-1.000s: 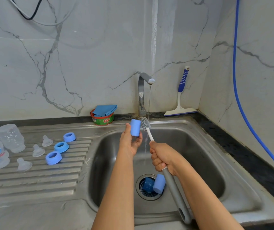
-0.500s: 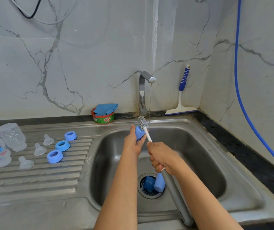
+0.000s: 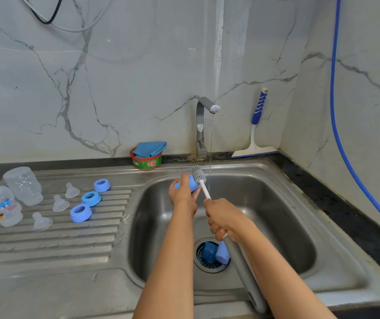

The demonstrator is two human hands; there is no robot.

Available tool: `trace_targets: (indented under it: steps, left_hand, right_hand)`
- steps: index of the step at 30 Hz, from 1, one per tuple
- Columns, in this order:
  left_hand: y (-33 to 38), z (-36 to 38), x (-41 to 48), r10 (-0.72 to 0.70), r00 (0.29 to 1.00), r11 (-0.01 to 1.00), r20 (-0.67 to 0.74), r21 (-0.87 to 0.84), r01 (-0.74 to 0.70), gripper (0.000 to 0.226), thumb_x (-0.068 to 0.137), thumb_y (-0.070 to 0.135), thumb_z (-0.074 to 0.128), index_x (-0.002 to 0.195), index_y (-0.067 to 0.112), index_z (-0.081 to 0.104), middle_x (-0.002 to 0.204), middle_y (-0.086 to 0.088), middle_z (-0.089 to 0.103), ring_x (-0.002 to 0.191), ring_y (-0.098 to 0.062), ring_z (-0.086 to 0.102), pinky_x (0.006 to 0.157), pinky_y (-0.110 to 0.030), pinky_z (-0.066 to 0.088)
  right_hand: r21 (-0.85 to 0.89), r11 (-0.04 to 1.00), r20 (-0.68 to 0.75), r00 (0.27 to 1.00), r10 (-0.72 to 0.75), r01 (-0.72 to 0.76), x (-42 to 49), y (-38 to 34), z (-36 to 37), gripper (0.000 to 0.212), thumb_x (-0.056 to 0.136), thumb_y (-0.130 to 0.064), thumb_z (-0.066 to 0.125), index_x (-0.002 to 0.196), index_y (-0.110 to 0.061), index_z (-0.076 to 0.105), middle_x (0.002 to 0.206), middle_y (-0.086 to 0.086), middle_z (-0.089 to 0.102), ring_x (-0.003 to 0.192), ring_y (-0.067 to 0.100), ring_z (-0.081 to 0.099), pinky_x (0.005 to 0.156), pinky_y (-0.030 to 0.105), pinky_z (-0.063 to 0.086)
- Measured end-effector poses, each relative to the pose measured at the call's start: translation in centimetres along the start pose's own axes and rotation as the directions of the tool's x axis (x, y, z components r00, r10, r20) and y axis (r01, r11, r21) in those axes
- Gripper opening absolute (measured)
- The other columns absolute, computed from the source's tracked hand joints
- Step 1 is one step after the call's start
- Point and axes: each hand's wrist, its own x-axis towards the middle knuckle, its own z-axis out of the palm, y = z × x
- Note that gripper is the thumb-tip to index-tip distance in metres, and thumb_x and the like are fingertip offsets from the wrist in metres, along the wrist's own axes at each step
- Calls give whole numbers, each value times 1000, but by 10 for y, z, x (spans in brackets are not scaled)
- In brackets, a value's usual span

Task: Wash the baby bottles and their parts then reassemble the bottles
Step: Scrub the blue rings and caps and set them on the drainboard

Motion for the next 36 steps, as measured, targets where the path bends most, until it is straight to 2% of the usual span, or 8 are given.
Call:
trace_targets:
  steps: [6,10,15,16,20,26,31,36]
  left_hand:
    - [-3,0,0,-4,1000,997,-26,75,6,34,86,13,68,113,-2,56,105,-21,65,87,-29,68,70,-34,60]
    - [1,-1,-2,108,976,993,-187,70,-96,20,87,18,69,99,7,58,96,-14,64,82,-23,66,55,-27,57]
    - [4,-1,-5,73,986,997,-149,48,-67,24,87,15,67,107,6,57,108,-17,60,96,-29,63,63,-30,58]
    - [3,1,-5,72,990,995,-117,71,-64,27,87,14,67,110,5,57,109,-18,60,94,-28,63,61,-29,58]
    - [1,4,-4,49,997,997,-53,59,-46,27,88,13,66,110,2,56,107,-20,61,82,-23,64,62,-28,58]
    - [8,-2,2,140,964,990,-225,43,-134,11,86,15,66,82,16,56,84,-7,61,68,-16,60,51,-23,52]
    - [1,3,-3,80,993,994,-83,86,-73,23,87,12,66,106,3,58,106,-18,62,95,-30,65,61,-30,59]
    - [-1,7,-8,-8,999,995,41,104,4,8,90,12,60,86,7,54,94,-16,62,84,-25,64,65,-30,57]
  right_hand:
    - [61,997,68,997,-44,40,-5,-1,-1,31,99,-25,31,70,-15,35,47,-4,26,34,7,20,33,14,17]
    - [-4,1000,136,991,14,-13,-11,-2,-1,30,98,-23,31,68,-15,35,48,-4,26,34,7,20,34,14,16]
    - [-92,996,7,1000,6,-5,-4,4,1,28,98,-23,30,88,-5,49,51,0,31,29,8,24,33,14,20]
    - [-96,995,-22,1000,-4,1,-2,5,-2,29,98,-23,30,93,-4,51,52,0,31,29,8,25,33,15,21]
    - [-10,999,1,999,-51,51,-1,2,-5,30,98,-23,31,73,-12,41,50,-2,29,34,9,23,34,15,18]
    - [-86,995,97,995,-36,44,-12,2,2,28,97,-22,30,73,-12,40,52,-1,28,34,8,21,34,14,17]
    - [-128,991,-48,998,-36,30,2,7,-2,32,98,-26,30,89,-2,50,50,2,34,33,12,28,34,18,23]
    - [54,997,-9,998,-62,63,-2,1,-4,29,99,-24,32,73,-13,37,50,-2,28,32,8,22,33,14,19]
